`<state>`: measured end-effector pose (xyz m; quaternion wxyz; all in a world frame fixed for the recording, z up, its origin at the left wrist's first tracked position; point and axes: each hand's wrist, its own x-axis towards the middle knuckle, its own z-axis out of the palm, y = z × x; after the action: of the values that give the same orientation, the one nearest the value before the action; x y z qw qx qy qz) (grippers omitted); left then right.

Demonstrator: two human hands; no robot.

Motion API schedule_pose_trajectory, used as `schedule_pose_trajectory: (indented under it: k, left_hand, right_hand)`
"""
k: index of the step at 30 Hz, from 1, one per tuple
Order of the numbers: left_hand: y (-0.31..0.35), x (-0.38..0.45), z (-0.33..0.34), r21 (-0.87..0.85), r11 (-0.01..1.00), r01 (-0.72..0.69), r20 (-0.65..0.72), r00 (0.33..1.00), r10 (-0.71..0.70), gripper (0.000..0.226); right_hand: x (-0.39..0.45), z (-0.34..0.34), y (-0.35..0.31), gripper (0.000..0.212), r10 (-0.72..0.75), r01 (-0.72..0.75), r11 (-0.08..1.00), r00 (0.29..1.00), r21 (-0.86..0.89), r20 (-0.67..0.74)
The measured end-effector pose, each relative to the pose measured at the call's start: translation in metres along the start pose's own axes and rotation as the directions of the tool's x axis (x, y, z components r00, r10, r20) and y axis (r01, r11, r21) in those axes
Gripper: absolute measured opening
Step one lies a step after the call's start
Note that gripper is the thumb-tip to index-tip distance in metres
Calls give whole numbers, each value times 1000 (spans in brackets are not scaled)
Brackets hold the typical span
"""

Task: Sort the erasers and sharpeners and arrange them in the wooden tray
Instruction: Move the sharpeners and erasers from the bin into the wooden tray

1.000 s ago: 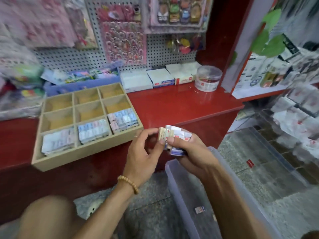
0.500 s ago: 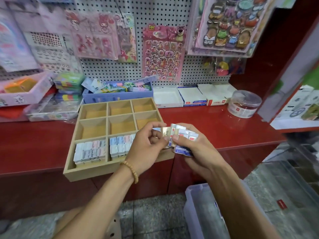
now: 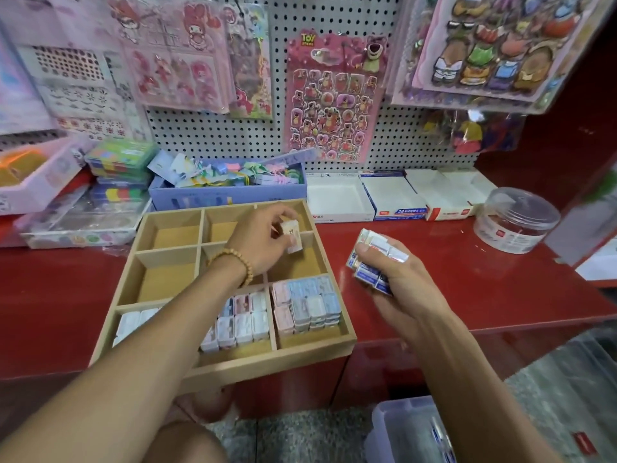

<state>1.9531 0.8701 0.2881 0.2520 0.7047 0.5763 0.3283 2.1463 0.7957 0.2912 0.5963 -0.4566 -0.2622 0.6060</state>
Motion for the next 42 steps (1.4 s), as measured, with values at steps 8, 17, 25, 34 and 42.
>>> schedule_pose_trajectory:
  k: [8,17,25,34,42]
  left_hand:
    - [-6,35,29,295,944,-151,116,986,121,23]
    - [-16,45,37,401,881,-252,170,965,199,29]
    - [5,23,8,-120,982,-144,-73,988,135,20]
    - [38,2,-23,-390,920,-30,251,958,138,17]
    - [32,10,-31,-382,923,47,234,971,48,21]
  right_hand:
    - [10,-7,4,54,20,-16,994,999,-104,30]
    - [19,-10,6,47,41,-28,993,993,-118,112]
    - [18,2,3,43,37,-16,996,972,-93,230]
    - [8,35,-2,48,-34,43,999,950,-24,310]
    - [16,54,0,16,-26,41,997,981,-70,193]
